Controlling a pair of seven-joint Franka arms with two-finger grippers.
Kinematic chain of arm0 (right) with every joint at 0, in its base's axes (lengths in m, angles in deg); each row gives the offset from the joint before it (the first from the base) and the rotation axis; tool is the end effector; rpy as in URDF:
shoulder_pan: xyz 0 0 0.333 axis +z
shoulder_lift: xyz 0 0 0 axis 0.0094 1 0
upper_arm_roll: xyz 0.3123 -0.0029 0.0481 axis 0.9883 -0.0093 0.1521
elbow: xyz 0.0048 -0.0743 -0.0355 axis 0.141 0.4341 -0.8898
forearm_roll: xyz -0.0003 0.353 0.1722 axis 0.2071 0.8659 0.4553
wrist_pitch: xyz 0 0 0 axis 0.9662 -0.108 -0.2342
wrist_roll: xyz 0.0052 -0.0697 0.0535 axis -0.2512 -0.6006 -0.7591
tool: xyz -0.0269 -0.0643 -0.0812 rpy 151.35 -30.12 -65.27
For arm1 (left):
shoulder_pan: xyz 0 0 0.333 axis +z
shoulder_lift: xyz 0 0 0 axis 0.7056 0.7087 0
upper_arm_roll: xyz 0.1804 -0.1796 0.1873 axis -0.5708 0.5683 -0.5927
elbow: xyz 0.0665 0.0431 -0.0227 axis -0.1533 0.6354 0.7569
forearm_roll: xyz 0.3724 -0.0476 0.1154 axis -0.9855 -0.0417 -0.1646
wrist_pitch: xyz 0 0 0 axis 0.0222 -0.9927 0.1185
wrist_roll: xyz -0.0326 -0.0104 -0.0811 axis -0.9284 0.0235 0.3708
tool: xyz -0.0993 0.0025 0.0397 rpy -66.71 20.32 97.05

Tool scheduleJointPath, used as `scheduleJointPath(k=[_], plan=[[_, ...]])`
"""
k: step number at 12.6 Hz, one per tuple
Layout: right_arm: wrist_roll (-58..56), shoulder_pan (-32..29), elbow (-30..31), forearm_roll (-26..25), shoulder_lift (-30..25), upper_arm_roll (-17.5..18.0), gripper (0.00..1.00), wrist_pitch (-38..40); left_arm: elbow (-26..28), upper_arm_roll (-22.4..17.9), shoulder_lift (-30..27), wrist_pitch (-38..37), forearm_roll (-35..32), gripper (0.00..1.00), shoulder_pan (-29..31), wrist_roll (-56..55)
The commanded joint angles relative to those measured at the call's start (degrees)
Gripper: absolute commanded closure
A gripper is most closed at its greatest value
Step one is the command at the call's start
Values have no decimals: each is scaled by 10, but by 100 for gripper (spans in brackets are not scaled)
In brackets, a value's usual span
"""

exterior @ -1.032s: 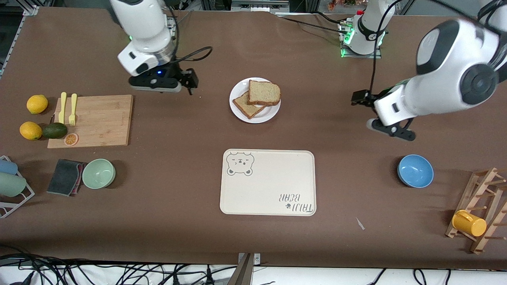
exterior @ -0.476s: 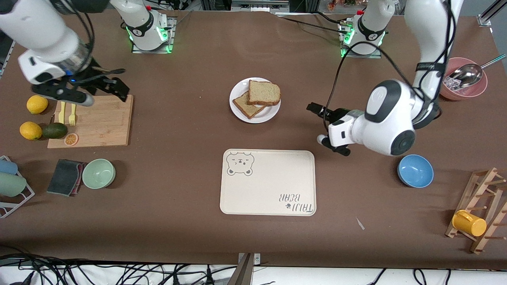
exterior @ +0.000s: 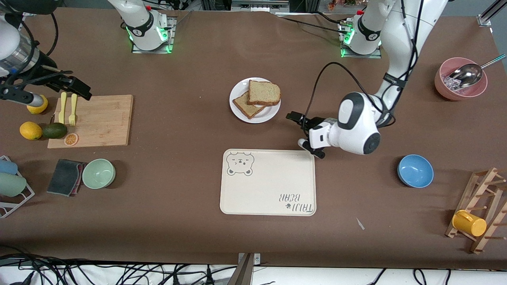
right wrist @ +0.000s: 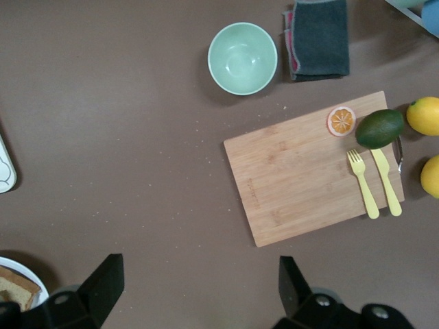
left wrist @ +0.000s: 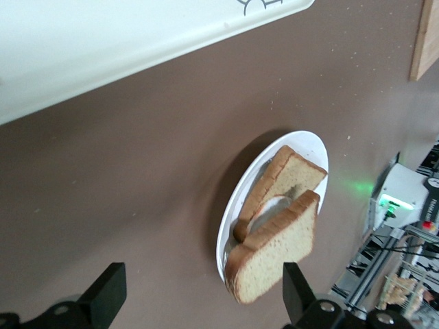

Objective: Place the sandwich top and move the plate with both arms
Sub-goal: 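Raise the right gripper away while the left gripper reaches the plate rim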

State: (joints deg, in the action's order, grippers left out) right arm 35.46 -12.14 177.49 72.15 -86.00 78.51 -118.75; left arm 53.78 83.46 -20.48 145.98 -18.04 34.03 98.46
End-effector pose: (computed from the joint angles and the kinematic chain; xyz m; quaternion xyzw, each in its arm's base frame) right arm 0.5308 0.0187 0.5693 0.9906 -0.1335 -0.0232 0.0189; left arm 0.5478 -0.2812 0.2154 0.9063 -0.1804 -0.1908 0.3312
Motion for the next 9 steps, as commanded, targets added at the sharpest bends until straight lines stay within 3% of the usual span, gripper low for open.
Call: scheduleJointPath(k=[1,2,4,7,9], plan=[[-14,-17,-15,-5,5,1,0,20,51,28,-16,73,34,5,-1,28],[-21,-18,-11,-27,6,2,0,15,55,39,-9,93,42,11,-1,29],[-23,-15,-9,-62,11,7,0,16,63,51,7,141,44,10,-10,31],[-24,-14,-9,-67,20,13,0,16,63,59,19,168,62,11,-19,62],[-20,-14,-8,-98,19,43,0,22,73,59,30,186,121,14,-23,129]])
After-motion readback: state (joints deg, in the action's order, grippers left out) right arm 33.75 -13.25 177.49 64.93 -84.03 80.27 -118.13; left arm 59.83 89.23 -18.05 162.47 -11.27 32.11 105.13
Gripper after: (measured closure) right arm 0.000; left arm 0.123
